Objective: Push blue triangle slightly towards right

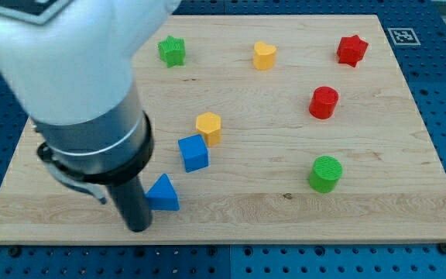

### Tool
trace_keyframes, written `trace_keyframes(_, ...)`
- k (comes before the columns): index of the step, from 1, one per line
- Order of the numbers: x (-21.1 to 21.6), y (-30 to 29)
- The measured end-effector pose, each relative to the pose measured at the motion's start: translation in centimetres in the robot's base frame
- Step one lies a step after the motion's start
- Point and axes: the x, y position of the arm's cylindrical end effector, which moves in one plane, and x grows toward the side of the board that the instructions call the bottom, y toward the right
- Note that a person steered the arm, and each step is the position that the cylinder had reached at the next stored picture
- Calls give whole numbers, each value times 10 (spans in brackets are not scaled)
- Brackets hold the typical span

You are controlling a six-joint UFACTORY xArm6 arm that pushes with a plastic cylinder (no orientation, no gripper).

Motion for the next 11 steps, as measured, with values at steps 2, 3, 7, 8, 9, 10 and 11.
trace_keyframes(2, -4, -24)
trace_keyframes(3, -44, -18)
trace_keyframes(7, -37, -17)
trace_keyframes(8, -37, -17)
trace_keyframes(9, -37, -8)
trace_keyframes(10, -35, 7)
trace_keyframes(11, -35, 20)
